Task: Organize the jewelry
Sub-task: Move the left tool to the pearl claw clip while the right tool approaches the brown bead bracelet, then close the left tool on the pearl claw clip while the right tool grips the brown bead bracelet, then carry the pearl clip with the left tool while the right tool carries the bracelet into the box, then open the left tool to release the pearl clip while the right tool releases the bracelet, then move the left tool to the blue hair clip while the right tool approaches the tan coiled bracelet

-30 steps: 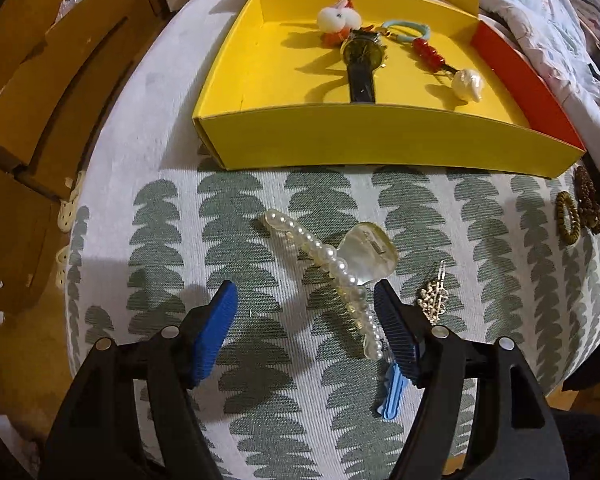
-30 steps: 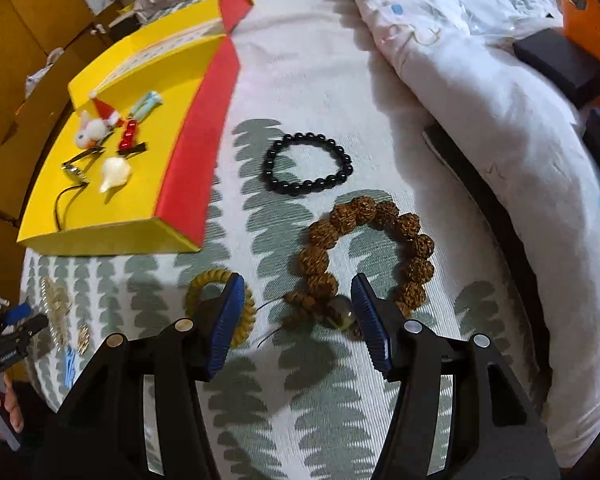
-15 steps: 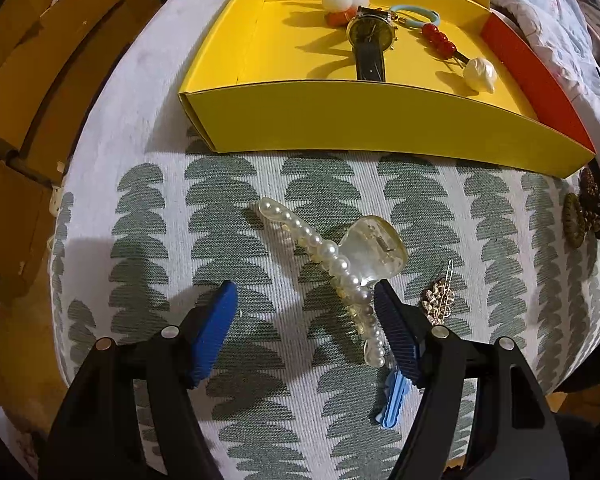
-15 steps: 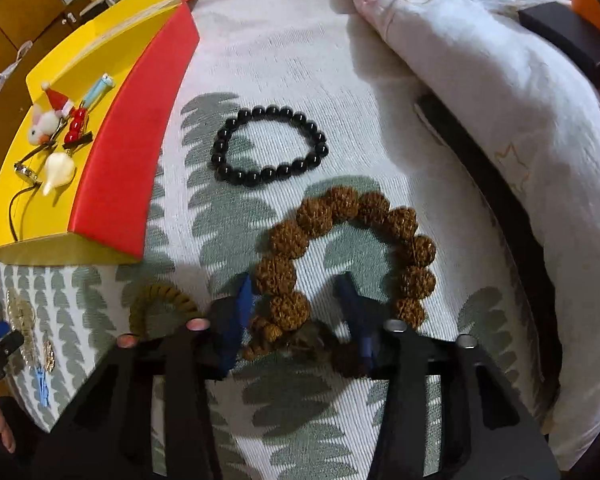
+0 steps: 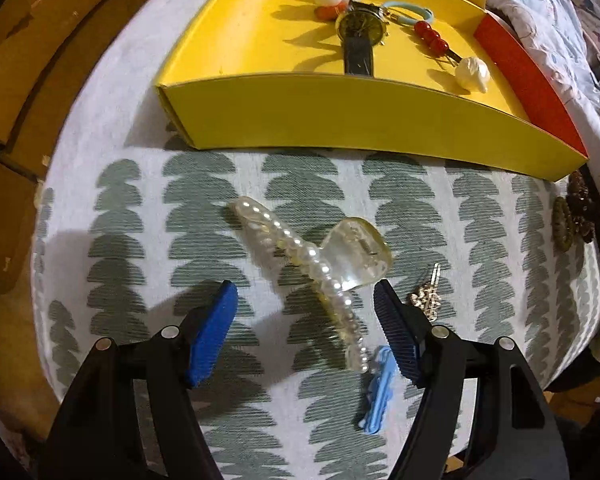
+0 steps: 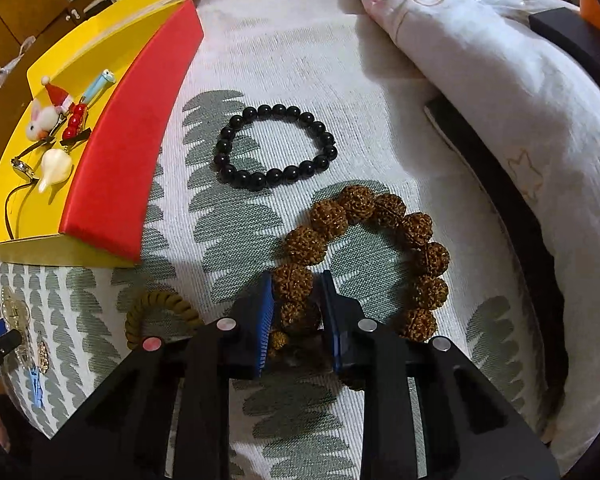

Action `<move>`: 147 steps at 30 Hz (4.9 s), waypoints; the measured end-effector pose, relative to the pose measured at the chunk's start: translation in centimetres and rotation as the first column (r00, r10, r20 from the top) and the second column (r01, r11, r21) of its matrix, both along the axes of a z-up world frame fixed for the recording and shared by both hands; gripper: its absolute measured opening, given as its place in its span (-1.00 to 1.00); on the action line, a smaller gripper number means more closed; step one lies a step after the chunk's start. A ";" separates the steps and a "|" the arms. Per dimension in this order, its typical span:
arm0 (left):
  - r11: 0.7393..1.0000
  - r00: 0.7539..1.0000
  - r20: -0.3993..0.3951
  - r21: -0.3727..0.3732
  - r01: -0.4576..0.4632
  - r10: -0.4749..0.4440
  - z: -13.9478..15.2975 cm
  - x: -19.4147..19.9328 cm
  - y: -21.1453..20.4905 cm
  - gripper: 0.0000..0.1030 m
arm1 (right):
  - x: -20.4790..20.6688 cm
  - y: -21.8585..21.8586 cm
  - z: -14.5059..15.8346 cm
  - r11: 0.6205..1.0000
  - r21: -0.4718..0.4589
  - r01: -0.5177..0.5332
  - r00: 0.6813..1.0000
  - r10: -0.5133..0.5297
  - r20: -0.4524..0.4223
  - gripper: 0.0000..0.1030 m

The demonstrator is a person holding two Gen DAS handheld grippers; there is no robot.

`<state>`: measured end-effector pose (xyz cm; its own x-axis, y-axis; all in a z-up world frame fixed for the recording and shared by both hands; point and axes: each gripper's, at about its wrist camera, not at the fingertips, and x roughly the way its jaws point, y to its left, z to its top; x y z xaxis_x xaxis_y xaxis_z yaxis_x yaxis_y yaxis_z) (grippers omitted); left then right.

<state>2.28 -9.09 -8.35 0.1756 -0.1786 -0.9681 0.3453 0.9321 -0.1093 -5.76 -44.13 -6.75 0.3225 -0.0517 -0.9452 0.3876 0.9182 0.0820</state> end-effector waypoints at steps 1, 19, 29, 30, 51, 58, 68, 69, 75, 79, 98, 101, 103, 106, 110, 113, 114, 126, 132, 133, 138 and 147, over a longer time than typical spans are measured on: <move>1.000 1.000 -0.011 -0.009 0.001 -0.001 -0.2 0.1 -0.2 0.36 | -0.1 0.0 0.0 1.000 0.000 -0.002 1.000 0.002 0.002 -0.53; 0.998 0.999 0.040 -0.057 0.035 -0.033 -0.5 0.4 -1.6 -0.34 | -1.1 -1.5 0.7 0.999 0.051 0.009 1.000 -0.010 0.019 -0.57; 0.996 0.997 0.061 -0.079 0.041 -0.036 1.4 -0.1 -2.7 -0.52 | -2.5 -2.4 2.5 0.984 0.172 0.037 0.994 -0.054 0.099 -0.60; 0.996 0.997 0.064 -0.081 0.040 -0.035 1.5 -0.1 -2.4 -0.52 | -2.7 -2.6 2.8 0.983 0.180 0.040 0.992 -0.061 0.112 -0.60; 0.990 0.989 0.149 -0.141 0.022 -0.001 6.0 -0.4 -0.2 -0.52 | -6.5 -3.6 13.6 0.941 0.337 -0.042 0.895 -0.115 0.431 -0.60; 0.981 0.979 0.202 -0.195 0.026 0.015 10.9 1.9 -0.9 -0.52 | -2.3 0.4 17.5 0.912 0.362 -0.196 0.848 -0.027 0.529 -0.60; 0.986 0.981 0.191 -0.156 0.052 -0.022 11.2 8.0 -4.9 -0.52 | 6.1 4.7 16.6 0.867 0.410 -0.285 0.853 0.035 0.520 -0.60; 0.986 0.983 0.182 -0.155 0.059 -0.031 10.9 8.5 -5.1 -0.52 | 6.6 4.8 16.1 0.866 0.413 -0.283 0.858 0.036 0.513 -0.60; 0.980 0.985 0.153 -0.168 0.110 -0.084 9.5 10.1 -7.1 -0.52 | 9.9 5.1 12.2 0.866 0.429 -0.257 0.895 0.045 0.445 -0.60; 0.975 0.976 0.172 -0.151 0.162 -0.135 9.7 10.7 -9.3 -0.51 | 11.5 5.6 10.6 0.881 0.411 -0.234 0.912 0.053 0.406 -0.60; 0.974 0.963 0.145 0.008 0.227 -0.226 3.4 13.7 -14.9 -0.50 | 16.2 8.0 5.8 0.932 0.318 -0.175 0.946 0.069 0.317 -0.59; 0.973 0.962 0.152 0.006 0.230 -0.228 3.4 13.7 -15.1 -0.47 | 16.6 7.6 5.0 0.935 0.319 -0.154 0.950 0.052 0.308 -0.56; 0.972 0.958 0.170 0.006 0.233 -0.231 3.7 13.5 -15.1 -0.20 | 16.7 7.4 4.6 0.931 0.333 -0.148 0.949 0.040 0.312 -0.53; 0.975 0.952 0.219 0.000 0.221 -0.216 4.7 13.5 -14.7 0.18 | 16.9 7.2 4.4 0.928 0.345 -0.139 0.950 0.027 0.310 -0.47; 0.978 0.955 0.221 -0.029 0.206 -0.195 6.1 13.3 -14.0 0.18 | 16.2 7.0 5.5 0.934 0.332 -0.136 0.947 0.024 0.321 -0.45; 0.979 0.954 0.239 -0.050 0.198 -0.181 7.9 12.5 -13.0 0.25 | 15.0 6.6 7.3 0.945 0.302 -0.129 0.944 0.023 0.330 -0.44; 0.979 0.952 0.252 -0.059 0.196 -0.176 8.7 12.1 -12.5 0.39 | 14.5 6.5 7.8 0.949 0.290 -0.125 0.943 0.023 0.331 -0.43; 0.985 0.937 0.315 -0.035 0.171 -0.151 12.1 3.3 -6.5 0.74 | 5.9 5.1 12.2 0.983 0.157 -0.094 0.943 0.038 0.332 0.11; 0.987 0.950 0.277 -0.021 0.158 -0.146 9.4 -1.4 -4.3 0.74 | 0.9 3.8 9.7 0.993 0.110 -0.048 0.975 0.023 0.221 0.11; 0.987 0.948 0.279 -0.009 0.161 -0.153 9.0 -2.1 -4.2 0.74 | 0.2 3.8 9.2 0.994 0.099 -0.051 0.980 0.031 0.194 0.11; 0.989 0.944 0.293 0.023 0.149 -0.149 7.0 -5.2 -3.1 0.74 | -2.1 3.9 6.8 0.996 0.067 -0.057 0.996 0.052 0.076 0.11; 0.982 0.965 0.189 0.076 0.173 -0.184 3.0 -7.4 -3.4 0.74 | -3.4 4.5 4.3 0.997 0.038 -0.069 0.997 0.070 -0.020 0.09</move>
<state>-5.13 -12.53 -5.32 0.3318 -0.1679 -0.9283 0.5157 0.8563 0.0295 -9.19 -39.58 -2.46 0.3038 0.0058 -0.9527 0.3252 0.9393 0.1094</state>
